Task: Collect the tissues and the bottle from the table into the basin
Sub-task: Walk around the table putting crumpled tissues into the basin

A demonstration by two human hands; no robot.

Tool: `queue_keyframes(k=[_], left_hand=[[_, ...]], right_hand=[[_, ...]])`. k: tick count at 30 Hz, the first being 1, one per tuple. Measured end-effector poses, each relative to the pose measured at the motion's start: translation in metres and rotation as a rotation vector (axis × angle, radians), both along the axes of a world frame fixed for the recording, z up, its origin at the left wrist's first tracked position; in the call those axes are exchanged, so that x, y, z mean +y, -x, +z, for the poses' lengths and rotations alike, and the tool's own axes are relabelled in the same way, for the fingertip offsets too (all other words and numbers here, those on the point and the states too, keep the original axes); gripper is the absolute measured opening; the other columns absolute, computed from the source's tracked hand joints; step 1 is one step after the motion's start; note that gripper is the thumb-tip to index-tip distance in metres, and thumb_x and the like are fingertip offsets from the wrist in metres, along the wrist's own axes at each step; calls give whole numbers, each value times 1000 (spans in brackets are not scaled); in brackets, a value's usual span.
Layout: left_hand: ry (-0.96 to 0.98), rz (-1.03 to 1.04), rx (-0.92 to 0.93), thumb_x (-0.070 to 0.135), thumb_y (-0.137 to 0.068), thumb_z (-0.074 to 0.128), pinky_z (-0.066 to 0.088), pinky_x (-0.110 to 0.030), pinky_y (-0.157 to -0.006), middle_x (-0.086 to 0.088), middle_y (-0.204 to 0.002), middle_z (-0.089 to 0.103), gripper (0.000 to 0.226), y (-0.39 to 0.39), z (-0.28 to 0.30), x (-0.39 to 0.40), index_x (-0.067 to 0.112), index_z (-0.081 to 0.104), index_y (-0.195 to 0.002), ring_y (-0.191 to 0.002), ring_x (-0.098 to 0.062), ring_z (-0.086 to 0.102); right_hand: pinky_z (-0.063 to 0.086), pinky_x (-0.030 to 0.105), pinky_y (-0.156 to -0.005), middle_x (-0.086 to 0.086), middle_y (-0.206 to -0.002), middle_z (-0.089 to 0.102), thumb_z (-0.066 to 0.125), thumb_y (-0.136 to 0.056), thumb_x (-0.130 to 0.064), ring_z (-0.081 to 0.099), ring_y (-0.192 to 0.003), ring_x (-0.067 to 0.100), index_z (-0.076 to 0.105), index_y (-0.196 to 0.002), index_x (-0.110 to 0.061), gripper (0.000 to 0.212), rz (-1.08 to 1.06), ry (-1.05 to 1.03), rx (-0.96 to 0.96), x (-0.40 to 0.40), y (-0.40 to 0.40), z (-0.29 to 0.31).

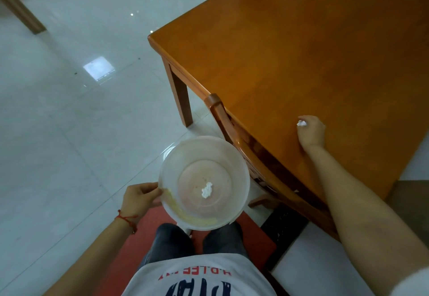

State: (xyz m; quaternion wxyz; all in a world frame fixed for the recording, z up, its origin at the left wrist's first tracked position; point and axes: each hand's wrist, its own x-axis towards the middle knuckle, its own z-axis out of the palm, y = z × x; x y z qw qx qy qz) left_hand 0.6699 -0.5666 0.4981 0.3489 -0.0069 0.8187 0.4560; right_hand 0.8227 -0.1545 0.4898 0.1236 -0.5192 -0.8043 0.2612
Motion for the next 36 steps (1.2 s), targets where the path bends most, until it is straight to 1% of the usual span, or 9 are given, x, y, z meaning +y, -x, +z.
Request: queue_keyframes(k=[4,8,12,16,21,24,28,32,36], left_hand=[[-5,0,-2,-2,-79,61,60,-32,-68,-3,-82,68,23,-1,1,1,-3,67,-102,-73,-16,65],[-1,3,-5,-1,-79,61,54,-48,-85,2,-80,66,23,-1,2,1,-3,67,-102,-81,-29,65],[4,4,-10,0,-79,61,54,-49,-86,-1,-80,66,22,-3,3,1,-1,68,-100,-82,-30,66],[12,11,-4,1,-78,62,54,-49,-86,-8,-86,67,22,-4,6,2,-1,68,-99,-82,-30,65],[23,4,4,2,-79,62,55,-47,-84,-5,-81,68,21,-4,5,0,0,69,-99,-76,-23,66],[29,11,3,2,-79,62,56,-45,-83,0,-78,67,20,-5,5,-4,1,70,-97,-75,-20,66],[34,54,-11,2,-79,62,55,-48,-84,-12,-90,68,21,-7,5,-14,-1,68,-100,-79,-28,66],[27,134,-28,0,-78,63,55,-50,-85,-19,-96,69,22,-8,2,-29,-2,68,-99,-86,-34,66],[21,227,-39,-1,-78,62,54,-51,-86,-20,-98,69,23,-8,-2,-46,-3,68,-100,-88,-35,66]], right_hand=[[47,28,-74,19,-118,61,55,-88,-8,58,-104,29,60,-114,-5,27,-47,112,126,-22,3,14],[44,6,-54,14,-112,65,61,-84,-9,58,-90,16,63,-111,-8,27,-38,149,330,-58,16,50],[52,8,-65,3,-107,65,62,-83,-7,61,-93,10,63,-110,-11,27,18,231,555,-124,28,101],[51,9,-74,-8,-101,63,65,-80,-5,61,-95,2,64,-105,-15,27,197,326,658,-188,32,128],[38,4,-93,-7,-123,57,64,-83,-17,47,-112,-7,56,-120,-20,38,581,282,396,-232,28,106],[34,23,-104,-2,-139,46,62,-84,-27,38,-128,8,44,-132,-22,51,720,200,215,-241,22,90],[25,18,-102,-4,-144,40,59,-87,-28,27,-127,0,41,-134,-23,51,657,215,160,-239,11,81],[32,33,-111,-1,-144,41,55,-89,-27,31,-134,11,41,-134,-22,47,576,206,89,-231,3,63],[29,29,-106,-2,-146,37,51,-91,-28,30,-135,13,36,-136,-25,48,526,290,-12,-229,5,44]])
